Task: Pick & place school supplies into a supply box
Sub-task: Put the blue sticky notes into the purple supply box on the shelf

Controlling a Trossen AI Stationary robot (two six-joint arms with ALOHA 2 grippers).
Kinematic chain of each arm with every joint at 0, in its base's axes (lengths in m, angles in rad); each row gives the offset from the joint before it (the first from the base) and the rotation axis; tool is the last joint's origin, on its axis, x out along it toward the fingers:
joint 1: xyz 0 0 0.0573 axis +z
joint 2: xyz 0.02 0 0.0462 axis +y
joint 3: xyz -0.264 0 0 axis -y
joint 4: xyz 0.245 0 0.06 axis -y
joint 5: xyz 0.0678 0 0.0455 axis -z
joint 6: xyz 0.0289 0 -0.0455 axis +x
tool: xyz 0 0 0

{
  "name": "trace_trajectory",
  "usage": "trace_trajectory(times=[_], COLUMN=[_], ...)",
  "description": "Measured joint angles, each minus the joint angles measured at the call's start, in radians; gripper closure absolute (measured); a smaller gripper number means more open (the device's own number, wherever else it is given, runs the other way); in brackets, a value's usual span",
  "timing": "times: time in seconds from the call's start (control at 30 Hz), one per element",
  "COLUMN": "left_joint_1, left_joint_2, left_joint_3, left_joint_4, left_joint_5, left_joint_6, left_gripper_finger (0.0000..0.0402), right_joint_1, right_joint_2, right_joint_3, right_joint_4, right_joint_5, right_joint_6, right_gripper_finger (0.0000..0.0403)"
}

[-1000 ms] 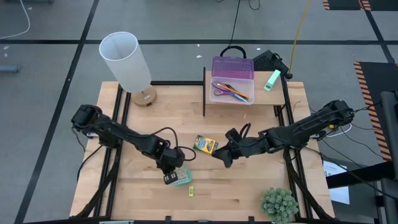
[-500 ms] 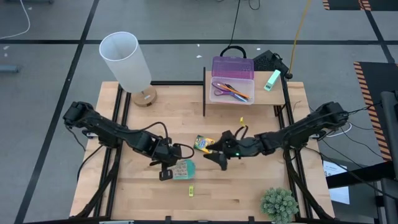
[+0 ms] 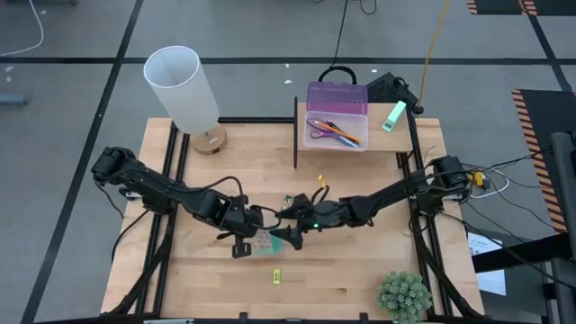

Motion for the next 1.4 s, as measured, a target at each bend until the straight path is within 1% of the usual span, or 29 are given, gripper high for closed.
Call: trace_trajectory(times=[0.13, 0.33, 0.57, 0.7, 0.87, 0.97, 1.03, 1.4], left_joint_1=[0.001, 0.001, 0.001, 0.001, 0.001, 0.001, 0.001, 0.001], left_joint_2=[0.000, 0.000, 0.000, 0.000, 0.000, 0.000, 0.000, 0.000], left_joint_3=[0.000, 0.000, 0.000, 0.000, 0.000, 0.000, 0.000, 0.000], left_joint_4=[0.000, 0.009, 0.016, 0.015, 0.017, 0.019, 0.019, 0.042], left_joint_5=[-0.015, -0.038, -0.048, -0.056, -0.057, -0.067, -0.068, -0.078], left_joint_6=[-0.012, -0.013, -0.018, -0.036, -0.050, -0.056, -0.061, -0.091], left_gripper_finger=[0.0401, 0.0401, 0.0401, 0.0402, 0.0401, 0.0401, 0.0401, 0.0401], right_joint_1=[0.001, -0.012, -0.038, -0.037, -0.036, -0.041, -0.043, -0.043], right_joint_2=[0.000, 0.001, 0.026, 0.033, 0.044, 0.058, 0.065, 0.064], right_joint_3=[0.000, 0.000, 0.001, -0.001, -0.001, 0.001, 0.000, 0.000], right_joint_4=[-0.076, -0.082, -0.030, -0.053, -0.065, -0.030, -0.039, -0.020], right_joint_5=[0.002, 0.000, -0.027, -0.055, -0.057, -0.092, -0.108, -0.108], right_joint_6=[-0.033, -0.123, -0.100, -0.096, -0.089, -0.082, -0.077, -0.073], right_gripper_finger=[0.0048, 0.0048, 0.0048, 0.0048, 0.0048, 0.0048, 0.0050, 0.0081])
